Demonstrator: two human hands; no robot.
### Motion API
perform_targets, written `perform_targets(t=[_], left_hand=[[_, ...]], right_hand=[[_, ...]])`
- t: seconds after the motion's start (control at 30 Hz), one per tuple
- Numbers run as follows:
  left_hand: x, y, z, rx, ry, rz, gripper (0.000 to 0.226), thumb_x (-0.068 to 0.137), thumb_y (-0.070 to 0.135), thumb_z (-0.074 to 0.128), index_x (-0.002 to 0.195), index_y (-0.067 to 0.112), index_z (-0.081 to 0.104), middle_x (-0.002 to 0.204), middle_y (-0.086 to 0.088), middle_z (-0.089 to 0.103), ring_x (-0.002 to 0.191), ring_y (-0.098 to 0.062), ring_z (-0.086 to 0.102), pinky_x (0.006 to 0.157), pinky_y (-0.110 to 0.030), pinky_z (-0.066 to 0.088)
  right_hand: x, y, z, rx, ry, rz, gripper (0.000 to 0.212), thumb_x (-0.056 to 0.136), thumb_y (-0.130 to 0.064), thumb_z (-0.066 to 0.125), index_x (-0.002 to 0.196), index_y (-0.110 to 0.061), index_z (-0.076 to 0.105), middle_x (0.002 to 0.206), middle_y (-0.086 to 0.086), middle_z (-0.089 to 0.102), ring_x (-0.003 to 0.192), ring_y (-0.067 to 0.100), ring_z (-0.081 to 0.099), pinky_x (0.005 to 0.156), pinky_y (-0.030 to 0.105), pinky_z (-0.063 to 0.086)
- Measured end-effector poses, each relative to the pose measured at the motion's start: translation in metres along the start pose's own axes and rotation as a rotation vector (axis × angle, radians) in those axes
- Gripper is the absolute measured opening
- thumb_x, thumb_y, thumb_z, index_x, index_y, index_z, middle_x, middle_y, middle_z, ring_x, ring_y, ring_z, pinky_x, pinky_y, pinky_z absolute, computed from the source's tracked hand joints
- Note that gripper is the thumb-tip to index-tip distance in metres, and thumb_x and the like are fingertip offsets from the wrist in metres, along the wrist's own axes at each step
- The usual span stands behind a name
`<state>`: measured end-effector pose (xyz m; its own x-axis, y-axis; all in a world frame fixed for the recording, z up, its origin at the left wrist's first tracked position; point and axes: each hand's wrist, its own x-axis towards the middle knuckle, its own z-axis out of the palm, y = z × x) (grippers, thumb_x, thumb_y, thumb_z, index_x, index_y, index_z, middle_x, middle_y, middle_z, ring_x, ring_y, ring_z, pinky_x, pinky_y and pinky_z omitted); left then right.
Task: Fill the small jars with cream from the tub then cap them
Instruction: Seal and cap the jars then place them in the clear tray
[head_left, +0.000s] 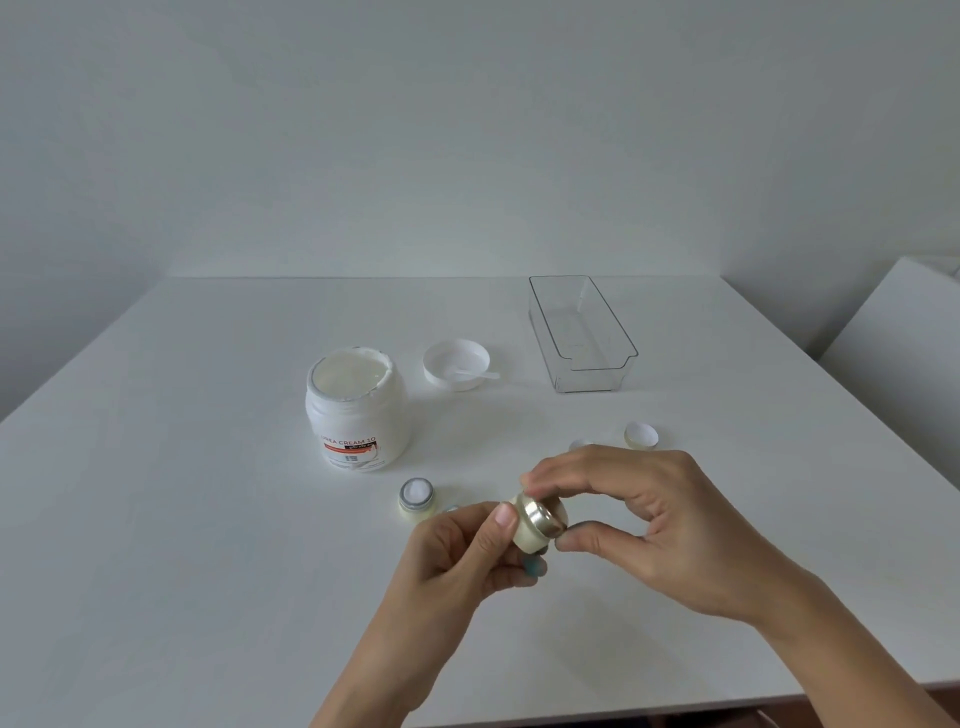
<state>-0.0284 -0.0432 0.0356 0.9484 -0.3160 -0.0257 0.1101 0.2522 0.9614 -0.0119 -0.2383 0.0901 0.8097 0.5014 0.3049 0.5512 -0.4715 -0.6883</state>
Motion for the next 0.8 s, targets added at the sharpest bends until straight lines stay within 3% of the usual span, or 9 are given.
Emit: perform_targets(t=[0.07, 0.17, 0.23, 0.3, 0.4, 0.5, 0.6, 0.7, 0.8], left_hand=[[-0.001, 0.0, 0.001, 0.041, 0.023, 0.034, 0.037, 0.091, 0.034, 0.053, 0.097, 0.007, 0.077, 0.084, -0.007, 0.074, 0.08, -0.018, 0.069, 0.08, -0.028, 0.057], [-0.001, 0.001, 0.004, 0.103, 0.054, 0.092, 0.029, 0.089, 0.03, 0.057, 0.101, 0.013, 0.077, 0.092, -0.007, 0.077, 0.089, -0.025, 0.072, 0.087, -0.032, 0.058], [-0.002, 0.001, 0.005, 0.111, 0.068, 0.118, 0.025, 0.087, 0.026, 0.062, 0.105, 0.014, 0.075, 0.097, -0.006, 0.078, 0.095, -0.025, 0.073, 0.086, -0.028, 0.057], [-0.002, 0.002, 0.006, 0.091, 0.066, 0.138, 0.022, 0.089, 0.021, 0.068, 0.108, 0.012, 0.073, 0.101, -0.004, 0.079, 0.097, -0.018, 0.073, 0.084, -0.022, 0.056], [-0.001, 0.002, 0.005, 0.05, 0.071, 0.159, 0.023, 0.087, 0.015, 0.067, 0.108, 0.01, 0.072, 0.102, -0.004, 0.079, 0.098, -0.015, 0.074, 0.082, -0.017, 0.054], [-0.001, 0.0, 0.002, 0.018, 0.084, 0.167, 0.021, 0.084, 0.011, 0.069, 0.105, 0.013, 0.074, 0.102, -0.008, 0.079, 0.099, -0.019, 0.073, 0.083, -0.02, 0.054], [-0.001, -0.002, 0.003, 0.005, 0.087, 0.163, 0.025, 0.08, 0.009, 0.071, 0.104, 0.013, 0.074, 0.101, -0.011, 0.078, 0.1, -0.023, 0.073, 0.082, -0.021, 0.055], [-0.001, -0.003, 0.005, 0.008, 0.08, 0.172, 0.028, 0.077, 0.012, 0.077, 0.105, 0.011, 0.072, 0.099, -0.008, 0.079, 0.098, -0.021, 0.074, 0.08, -0.019, 0.055], [-0.001, -0.002, 0.002, -0.007, 0.113, 0.175, 0.032, 0.071, 0.021, 0.079, 0.101, 0.014, 0.074, 0.098, -0.008, 0.079, 0.096, -0.02, 0.075, 0.08, -0.02, 0.056]], right_hand=[[0.001, -0.001, 0.002, -0.005, 0.037, 0.015, 0.034, 0.078, -0.019, 0.076, 0.109, -0.03, 0.068, 0.102, -0.018, 0.068, 0.1, 0.007, 0.065, 0.096, 0.006, 0.036], [0.002, -0.001, 0.006, 0.037, 0.097, 0.057, 0.024, 0.078, -0.035, 0.074, 0.1, -0.026, 0.072, 0.086, -0.016, 0.069, 0.083, 0.009, 0.066, 0.078, 0.015, 0.049], [0.003, 0.0, 0.009, 0.018, 0.145, 0.1, 0.023, 0.078, -0.048, 0.069, 0.084, -0.026, 0.071, 0.07, -0.012, 0.065, 0.067, 0.011, 0.06, 0.067, 0.019, 0.049], [0.002, 0.002, 0.011, -0.059, 0.176, 0.14, 0.036, 0.081, -0.059, 0.059, 0.072, -0.025, 0.067, 0.059, -0.01, 0.055, 0.056, 0.009, 0.05, 0.066, 0.014, 0.042], [0.001, 0.0, 0.006, -0.079, 0.141, 0.146, 0.028, 0.082, -0.056, 0.059, 0.086, -0.03, 0.069, 0.073, -0.013, 0.064, 0.068, 0.007, 0.058, 0.07, 0.011, 0.043], [0.0, -0.002, 0.001, 0.013, 0.039, 0.124, 0.026, 0.083, -0.033, 0.071, 0.109, -0.033, 0.068, 0.093, -0.018, 0.067, 0.09, 0.013, 0.064, 0.075, 0.016, 0.049], [0.002, -0.003, 0.006, -0.028, 0.057, 0.163, 0.011, 0.083, -0.038, 0.069, 0.093, -0.032, 0.071, 0.077, -0.014, 0.065, 0.071, 0.008, 0.06, 0.07, 0.015, 0.046], [0.003, -0.001, 0.008, -0.114, 0.111, 0.229, 0.046, 0.082, -0.061, 0.052, 0.065, -0.02, 0.064, 0.058, 0.0, 0.057, 0.052, 0.007, 0.047, 0.066, 0.013, 0.039], [0.003, -0.003, 0.004, -0.066, 0.054, 0.215, 0.028, 0.082, -0.059, 0.056, 0.085, -0.034, 0.068, 0.075, -0.013, 0.066, 0.068, 0.006, 0.056, 0.068, 0.012, 0.043]])
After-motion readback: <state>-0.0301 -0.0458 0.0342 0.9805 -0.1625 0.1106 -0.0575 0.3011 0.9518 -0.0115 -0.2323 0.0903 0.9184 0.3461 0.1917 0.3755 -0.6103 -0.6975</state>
